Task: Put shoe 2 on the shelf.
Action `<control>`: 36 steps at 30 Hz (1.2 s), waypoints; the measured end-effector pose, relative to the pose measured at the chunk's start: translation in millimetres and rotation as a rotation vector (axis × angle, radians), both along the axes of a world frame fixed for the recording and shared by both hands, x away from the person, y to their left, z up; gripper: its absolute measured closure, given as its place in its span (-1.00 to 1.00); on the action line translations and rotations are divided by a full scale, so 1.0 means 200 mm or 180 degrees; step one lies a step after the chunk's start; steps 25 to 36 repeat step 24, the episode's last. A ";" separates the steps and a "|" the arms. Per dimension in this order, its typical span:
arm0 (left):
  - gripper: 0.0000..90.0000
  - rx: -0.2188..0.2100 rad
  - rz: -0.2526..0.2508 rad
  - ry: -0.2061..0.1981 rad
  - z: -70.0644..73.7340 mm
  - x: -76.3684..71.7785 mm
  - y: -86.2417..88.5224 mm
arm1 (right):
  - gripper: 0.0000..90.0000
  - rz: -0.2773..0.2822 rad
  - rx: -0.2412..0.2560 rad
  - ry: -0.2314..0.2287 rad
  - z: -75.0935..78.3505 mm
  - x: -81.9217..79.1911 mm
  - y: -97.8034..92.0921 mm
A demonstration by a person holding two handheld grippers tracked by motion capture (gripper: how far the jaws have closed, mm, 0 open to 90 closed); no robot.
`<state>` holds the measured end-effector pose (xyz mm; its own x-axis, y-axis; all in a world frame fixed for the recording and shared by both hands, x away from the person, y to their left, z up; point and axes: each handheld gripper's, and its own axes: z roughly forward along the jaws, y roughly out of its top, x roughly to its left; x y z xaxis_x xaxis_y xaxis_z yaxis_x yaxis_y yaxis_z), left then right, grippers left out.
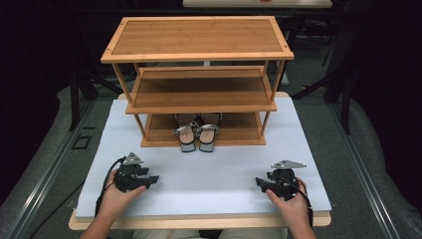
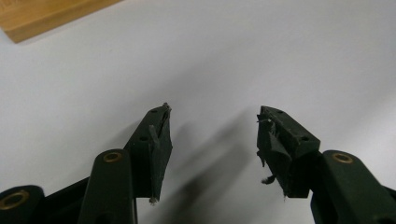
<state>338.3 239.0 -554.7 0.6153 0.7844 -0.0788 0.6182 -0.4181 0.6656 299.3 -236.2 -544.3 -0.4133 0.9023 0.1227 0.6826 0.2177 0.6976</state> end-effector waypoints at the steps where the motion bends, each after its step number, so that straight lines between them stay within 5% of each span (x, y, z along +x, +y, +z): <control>1: -0.01 -0.0030 -0.0003 0.0000 0.00 0.00 0.01 | 0.06 0.0006 0.0011 0.0018 -0.02 0.00 -0.01; 11: -0.01 -0.0114 0.0083 -0.0022 0.01 -0.02 0.03 | 0.06 -0.0005 0.0047 -0.0232 -0.03 -0.03 -0.01; 36: -0.11 -0.0059 0.0147 -0.0143 0.02 -0.02 0.02 | 0.04 0.0055 0.0033 -0.0160 -0.06 -0.02 0.02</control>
